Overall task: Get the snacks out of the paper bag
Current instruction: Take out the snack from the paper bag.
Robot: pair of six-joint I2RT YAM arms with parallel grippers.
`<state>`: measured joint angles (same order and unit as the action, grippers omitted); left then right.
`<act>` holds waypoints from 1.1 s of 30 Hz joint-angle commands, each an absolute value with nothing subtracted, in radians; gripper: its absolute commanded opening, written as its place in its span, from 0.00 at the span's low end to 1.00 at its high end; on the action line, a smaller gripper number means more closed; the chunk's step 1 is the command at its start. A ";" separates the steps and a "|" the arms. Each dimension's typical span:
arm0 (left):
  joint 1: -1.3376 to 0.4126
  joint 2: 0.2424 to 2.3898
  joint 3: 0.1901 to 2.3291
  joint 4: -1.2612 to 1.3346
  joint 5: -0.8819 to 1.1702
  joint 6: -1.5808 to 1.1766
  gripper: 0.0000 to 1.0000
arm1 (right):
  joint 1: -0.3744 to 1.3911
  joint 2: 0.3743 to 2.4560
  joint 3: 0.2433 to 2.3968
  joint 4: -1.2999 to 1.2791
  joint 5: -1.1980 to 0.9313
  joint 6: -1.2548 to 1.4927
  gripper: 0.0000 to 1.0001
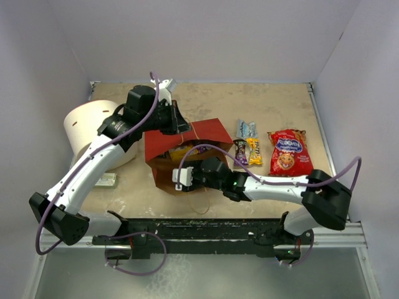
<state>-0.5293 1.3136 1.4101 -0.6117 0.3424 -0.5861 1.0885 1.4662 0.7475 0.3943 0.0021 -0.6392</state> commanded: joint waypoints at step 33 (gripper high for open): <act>-0.522 1.255 1.511 -0.675 0.402 -0.513 0.00 | 0.949 1.845 1.069 0.365 -0.100 -0.995 0.72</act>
<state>-0.5240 1.2888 1.4494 -0.6739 0.4240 -0.5587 0.9607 1.8896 1.0885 0.3428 -0.0982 -0.9775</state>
